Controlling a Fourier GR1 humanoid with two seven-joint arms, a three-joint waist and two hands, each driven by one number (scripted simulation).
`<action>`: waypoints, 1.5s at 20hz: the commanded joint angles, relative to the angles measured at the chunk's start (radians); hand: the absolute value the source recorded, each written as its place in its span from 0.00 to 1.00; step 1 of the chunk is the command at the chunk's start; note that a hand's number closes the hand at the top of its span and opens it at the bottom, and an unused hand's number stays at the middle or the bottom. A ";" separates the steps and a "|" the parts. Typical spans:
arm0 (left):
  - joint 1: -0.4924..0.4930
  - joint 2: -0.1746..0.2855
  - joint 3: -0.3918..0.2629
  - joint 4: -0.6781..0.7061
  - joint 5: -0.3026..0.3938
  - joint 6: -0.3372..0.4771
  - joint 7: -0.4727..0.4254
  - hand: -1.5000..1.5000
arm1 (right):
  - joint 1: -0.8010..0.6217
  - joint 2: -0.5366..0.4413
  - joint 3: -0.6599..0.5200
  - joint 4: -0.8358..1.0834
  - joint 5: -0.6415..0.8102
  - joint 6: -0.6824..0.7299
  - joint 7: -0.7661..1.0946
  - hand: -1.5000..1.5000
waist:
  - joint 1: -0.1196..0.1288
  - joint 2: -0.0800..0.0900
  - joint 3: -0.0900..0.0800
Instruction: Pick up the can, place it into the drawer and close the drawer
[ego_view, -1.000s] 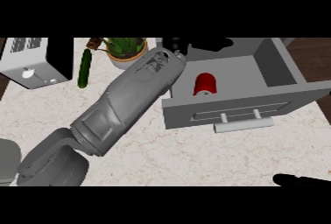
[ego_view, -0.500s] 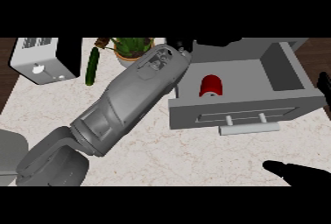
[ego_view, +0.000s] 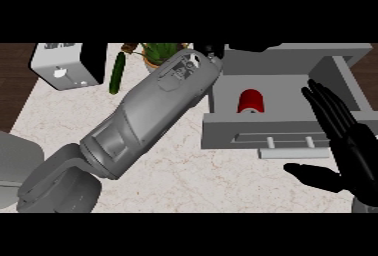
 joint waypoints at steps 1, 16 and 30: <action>0.004 -0.002 0.003 -0.047 -0.013 0.015 0.030 0.00 | -0.023 0.029 0.089 0.151 0.190 -0.079 0.022 0.00 | 0.030 -0.007 0.000; 0.146 0.248 -0.024 -0.351 -0.117 -0.003 0.234 0.00 | -0.246 0.103 -0.032 0.722 0.267 -0.405 -0.100 0.00 | 0.057 -0.012 0.000; 0.295 0.411 -0.028 -0.597 -0.133 -0.054 0.345 0.00 | -0.547 0.119 -0.161 1.143 0.342 -0.658 -0.109 0.00 | 0.099 -0.003 0.002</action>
